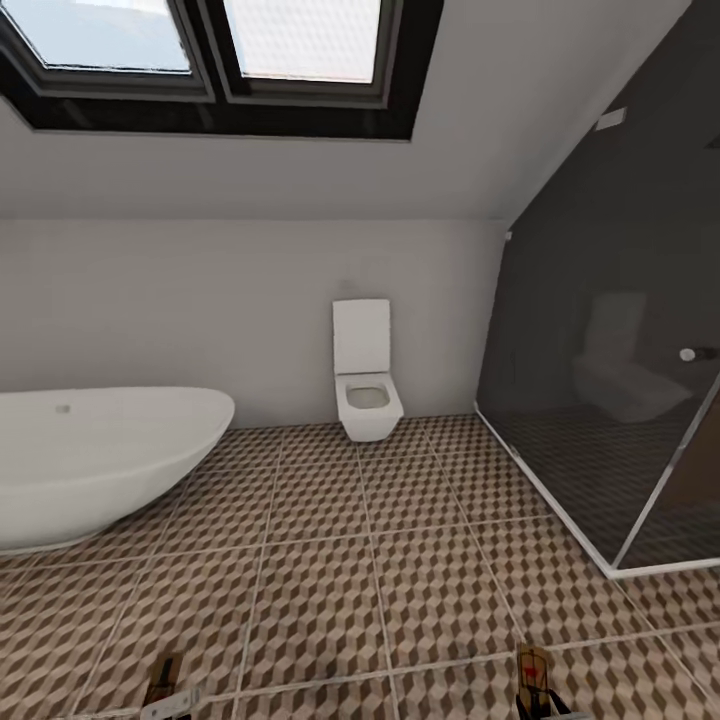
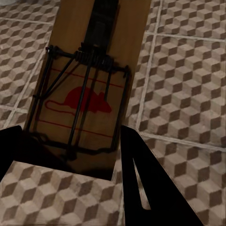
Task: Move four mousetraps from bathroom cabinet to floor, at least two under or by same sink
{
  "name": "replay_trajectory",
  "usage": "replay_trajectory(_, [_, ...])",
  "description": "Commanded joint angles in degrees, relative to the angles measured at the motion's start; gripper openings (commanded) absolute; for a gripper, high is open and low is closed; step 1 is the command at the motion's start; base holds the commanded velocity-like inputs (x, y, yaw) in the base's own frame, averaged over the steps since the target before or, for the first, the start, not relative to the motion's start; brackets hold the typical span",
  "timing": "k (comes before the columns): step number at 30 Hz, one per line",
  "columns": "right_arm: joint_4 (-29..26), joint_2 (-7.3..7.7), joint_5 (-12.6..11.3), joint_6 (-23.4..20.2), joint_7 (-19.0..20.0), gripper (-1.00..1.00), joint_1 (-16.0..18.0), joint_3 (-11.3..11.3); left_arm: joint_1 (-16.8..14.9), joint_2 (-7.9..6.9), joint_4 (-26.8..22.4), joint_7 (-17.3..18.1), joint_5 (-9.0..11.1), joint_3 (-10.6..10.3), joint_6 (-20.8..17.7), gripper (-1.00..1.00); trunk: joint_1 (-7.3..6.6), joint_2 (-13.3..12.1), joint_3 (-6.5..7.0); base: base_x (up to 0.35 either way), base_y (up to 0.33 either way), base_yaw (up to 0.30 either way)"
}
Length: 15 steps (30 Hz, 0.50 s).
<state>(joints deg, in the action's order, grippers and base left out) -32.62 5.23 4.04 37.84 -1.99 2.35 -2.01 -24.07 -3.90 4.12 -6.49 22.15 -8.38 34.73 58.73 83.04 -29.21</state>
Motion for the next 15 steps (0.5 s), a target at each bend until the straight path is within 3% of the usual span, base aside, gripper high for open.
replay_trajectory(1, [0.0, 0.04, 0.2, 0.1, -0.1, -1.0, 0.0, -0.1, -0.1, 0.03, 0.2, -0.2, 0.1, -0.5, 0.3, -1.0, 0.0, 0.0, -0.08, 0.0, 0.0, 0.255])
replay_trajectory(15, [0.0, 0.04, 0.2, 0.1, -0.1, -1.0, 0.0, -0.1, -0.1, 0.03, 0.2, -0.2, 0.1, -0.5, 0.3, -1.0, 0.0, 0.0, -0.39, 0.0, 0.0, 0.26])
